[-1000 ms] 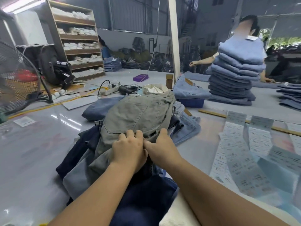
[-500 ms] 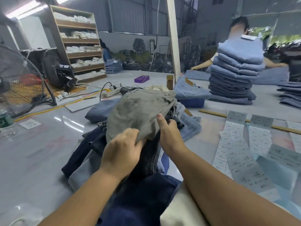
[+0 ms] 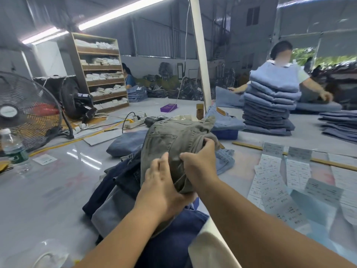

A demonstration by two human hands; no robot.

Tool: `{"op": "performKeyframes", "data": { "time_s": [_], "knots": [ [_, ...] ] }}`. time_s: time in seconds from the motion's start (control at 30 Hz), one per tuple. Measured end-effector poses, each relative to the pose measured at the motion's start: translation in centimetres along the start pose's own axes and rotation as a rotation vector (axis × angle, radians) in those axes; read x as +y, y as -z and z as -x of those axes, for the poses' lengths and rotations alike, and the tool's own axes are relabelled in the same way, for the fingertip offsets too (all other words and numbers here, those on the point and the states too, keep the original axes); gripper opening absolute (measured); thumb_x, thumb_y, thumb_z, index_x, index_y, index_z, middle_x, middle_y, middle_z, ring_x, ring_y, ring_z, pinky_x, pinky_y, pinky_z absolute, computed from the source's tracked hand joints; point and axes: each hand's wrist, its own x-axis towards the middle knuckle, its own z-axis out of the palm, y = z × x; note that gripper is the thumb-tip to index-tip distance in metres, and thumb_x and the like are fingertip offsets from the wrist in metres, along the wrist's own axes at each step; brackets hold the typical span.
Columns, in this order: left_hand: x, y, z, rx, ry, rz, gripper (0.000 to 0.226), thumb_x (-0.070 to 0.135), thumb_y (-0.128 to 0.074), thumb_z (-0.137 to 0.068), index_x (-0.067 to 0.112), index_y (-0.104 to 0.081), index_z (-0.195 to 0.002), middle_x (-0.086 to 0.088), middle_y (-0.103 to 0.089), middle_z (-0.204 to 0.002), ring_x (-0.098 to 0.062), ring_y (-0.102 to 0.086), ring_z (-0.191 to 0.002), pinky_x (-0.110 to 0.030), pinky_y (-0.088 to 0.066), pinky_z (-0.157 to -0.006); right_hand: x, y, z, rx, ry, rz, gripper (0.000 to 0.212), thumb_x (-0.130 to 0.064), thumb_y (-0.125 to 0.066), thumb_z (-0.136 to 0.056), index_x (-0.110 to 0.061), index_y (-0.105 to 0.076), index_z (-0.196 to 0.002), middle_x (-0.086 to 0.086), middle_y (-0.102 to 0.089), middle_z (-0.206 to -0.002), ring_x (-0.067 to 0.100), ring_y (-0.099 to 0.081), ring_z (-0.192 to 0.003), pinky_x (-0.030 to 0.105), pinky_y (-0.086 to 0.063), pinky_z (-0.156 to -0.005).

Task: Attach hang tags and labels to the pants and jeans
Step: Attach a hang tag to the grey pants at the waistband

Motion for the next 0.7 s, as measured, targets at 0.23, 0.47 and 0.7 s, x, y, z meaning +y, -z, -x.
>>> {"op": "performKeyframes", "data": {
  "time_s": [0.23,0.47,0.7],
  "knots": [
    [3.7,3.5,2.4,0.331,-0.189,0.053,0.02,0.028,-0.058,-0.085,0.025,-0.056,-0.104,0.0,-0.069,-0.097,-0.027,-0.067,-0.09,-0.037,-0.055,-0.075,-3.9,2.2,5.8,0.045,0.177,-0.077,0.056,-0.014,-0.072,-0.077,-0.028,-0.033,-0.115,-0.003,-0.057,-0.1,-0.004,-0.06,-0.085,0.013,-0.05,-0.077],
    [8.4,5.2,7.9,0.309,-0.582,0.059,0.037,0.027,-0.054,-0.073,0.014,-0.066,-0.106,0.001,-0.07,-0.089,-0.024,-0.067,-0.085,-0.039,-0.056,-0.064,-8.8,9.8,9.7,0.358,0.036,-0.101,0.07,-0.062,-0.067,-0.069,-0.027,-0.023,-0.11,0.003,-0.038,-0.121,0.021,-0.044,-0.114,0.038,-0.034,-0.101],
    [12.6,1.7,12.1,-0.198,-0.822,-0.036,0.046,0.042,-0.064,-0.071,0.027,-0.058,-0.114,0.006,-0.064,-0.107,-0.021,-0.059,-0.105,-0.038,-0.048,-0.086,-7.0,19.7,15.4,0.624,-0.009,0.117,0.047,-0.01,-0.065,-0.074,-0.016,-0.029,-0.103,0.011,-0.044,-0.118,0.03,-0.049,-0.108,0.046,-0.04,-0.103]
  ]
}}
